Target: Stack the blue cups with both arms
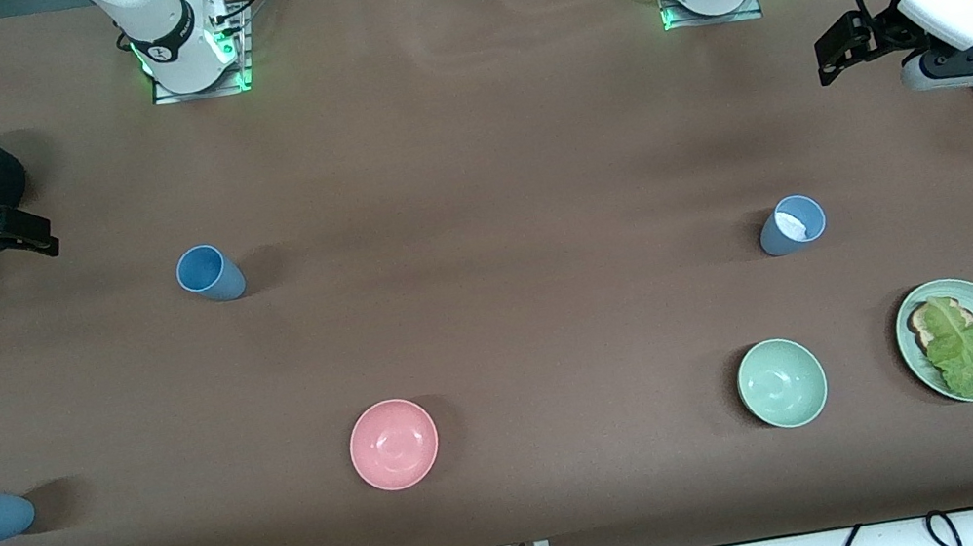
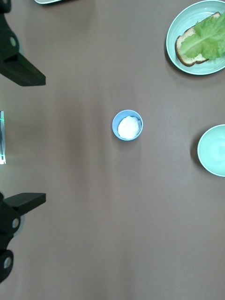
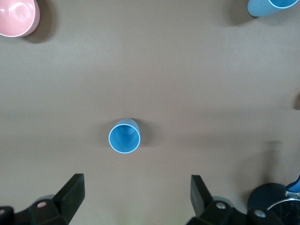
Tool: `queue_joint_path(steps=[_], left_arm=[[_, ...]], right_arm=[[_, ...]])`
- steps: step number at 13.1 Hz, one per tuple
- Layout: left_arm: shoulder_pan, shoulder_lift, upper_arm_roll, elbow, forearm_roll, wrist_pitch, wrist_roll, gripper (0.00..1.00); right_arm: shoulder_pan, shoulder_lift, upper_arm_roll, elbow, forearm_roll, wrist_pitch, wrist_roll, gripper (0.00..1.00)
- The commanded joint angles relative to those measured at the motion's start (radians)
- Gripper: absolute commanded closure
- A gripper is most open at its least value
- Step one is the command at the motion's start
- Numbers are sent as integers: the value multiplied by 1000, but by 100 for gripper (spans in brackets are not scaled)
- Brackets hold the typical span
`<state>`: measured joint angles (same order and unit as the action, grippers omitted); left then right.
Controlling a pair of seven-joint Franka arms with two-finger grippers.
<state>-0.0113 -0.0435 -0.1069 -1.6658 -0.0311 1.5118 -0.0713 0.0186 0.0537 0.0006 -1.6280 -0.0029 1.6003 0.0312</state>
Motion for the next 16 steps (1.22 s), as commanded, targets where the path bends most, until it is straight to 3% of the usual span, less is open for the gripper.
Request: queue_joint_path(steps=[1,12,16], left_arm=[[2,16,-2,35,17,-25,10,0],[1,30,3,34,16,-59,22,0],[49,129,29,61,52,-48,83,0]], right_arm=[[-9,8,4,23,15,-13,-14,0],[-9,8,4,23,15,-14,-14,0],[-9,8,4,22,14,-16,-14,0]])
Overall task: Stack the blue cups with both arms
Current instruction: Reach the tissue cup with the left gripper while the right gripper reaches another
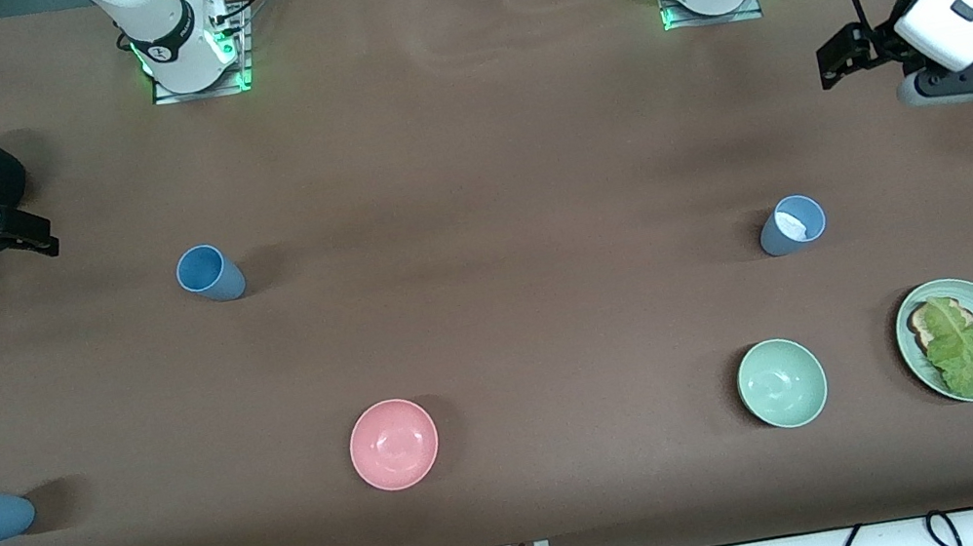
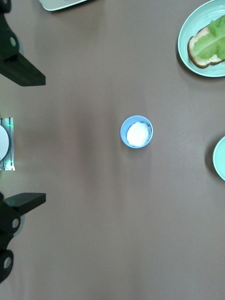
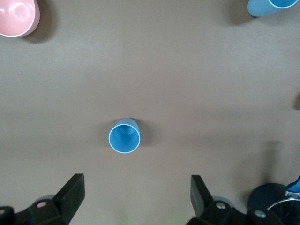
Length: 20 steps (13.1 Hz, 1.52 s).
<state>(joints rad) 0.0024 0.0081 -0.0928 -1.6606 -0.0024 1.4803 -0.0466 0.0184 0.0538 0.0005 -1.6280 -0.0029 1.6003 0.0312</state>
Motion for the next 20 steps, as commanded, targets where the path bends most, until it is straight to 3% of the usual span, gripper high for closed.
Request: queue_joint_path(steps=[1,6,8,11,15,16,17,20], left_arm=[[47,104,16,42,24,0,80,0],[73,237,15,-62,68,246,217,0],[73,242,15,-173,70,395,224,0],[74,275,16,-289,82,601,234,0],[82,320,16,-338,85,692,309,0],[94,329,16,-364,85,724,323,5],[109,339,15,-395,85,771,335,18],[111,384,16,-410,84,844,335,91]], right_arm=[[-9,8,4,20,14,-11,-13,0],[-6,81,4,17,1,-55,-33,0],[-8,127,4,-1,1,-51,-39,0],[-8,118,4,-186,0,171,-39,0],[-6,101,9,-352,0,352,-39,0],[1,103,12,-412,-2,435,-39,0],[0,101,13,-470,-2,520,-42,0],[3,104,13,-539,-2,609,-42,0]])
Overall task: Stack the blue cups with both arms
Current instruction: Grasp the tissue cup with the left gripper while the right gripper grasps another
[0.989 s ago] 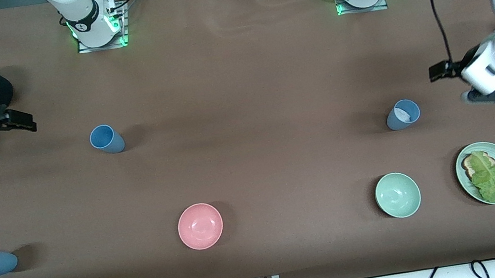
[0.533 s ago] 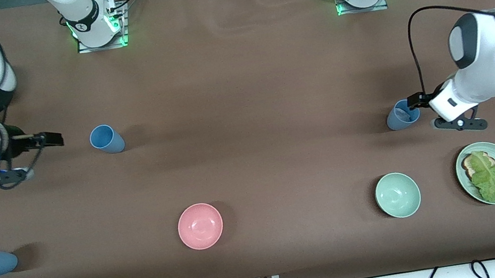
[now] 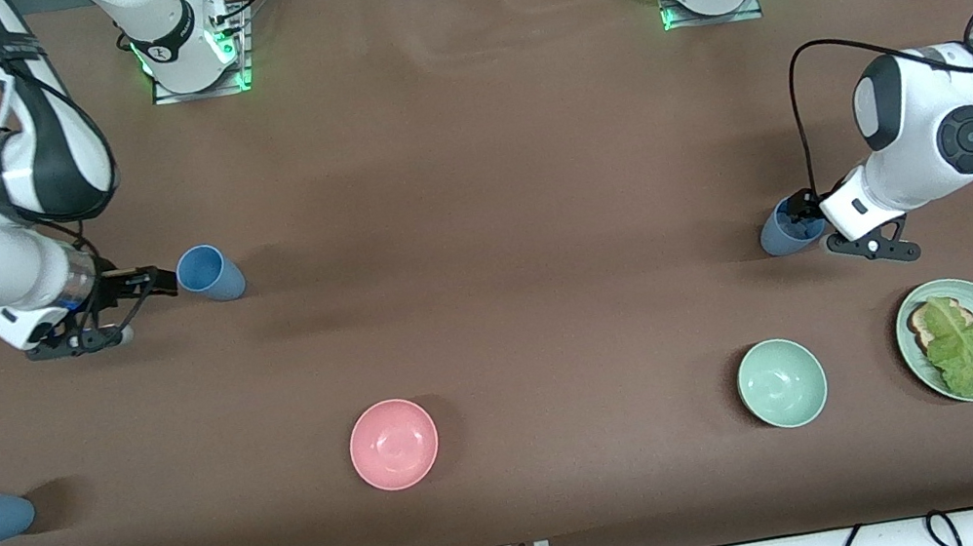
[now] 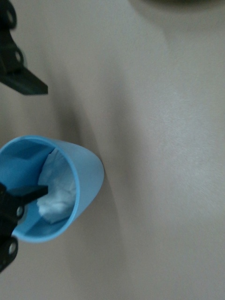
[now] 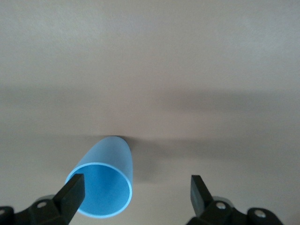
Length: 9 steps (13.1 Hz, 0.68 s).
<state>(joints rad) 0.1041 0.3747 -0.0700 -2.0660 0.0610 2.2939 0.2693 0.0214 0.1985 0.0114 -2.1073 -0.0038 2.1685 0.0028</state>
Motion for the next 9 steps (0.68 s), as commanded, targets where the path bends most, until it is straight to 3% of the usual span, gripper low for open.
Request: queue_joint_path(steps=[1,5,9], left_arm=[[8,23,-8,-2,20,30,18,100],[-7,18,-19,35,-7,-20,-5,100],[-15,12,-138,160,-89,-206,-153,100]], right_arm=[[3,-33,4,-71,-1,43,-13,0],[9,-5,4,-86,-2,47,-30,0],[9,24,4,-95,-11,45,-43,0]])
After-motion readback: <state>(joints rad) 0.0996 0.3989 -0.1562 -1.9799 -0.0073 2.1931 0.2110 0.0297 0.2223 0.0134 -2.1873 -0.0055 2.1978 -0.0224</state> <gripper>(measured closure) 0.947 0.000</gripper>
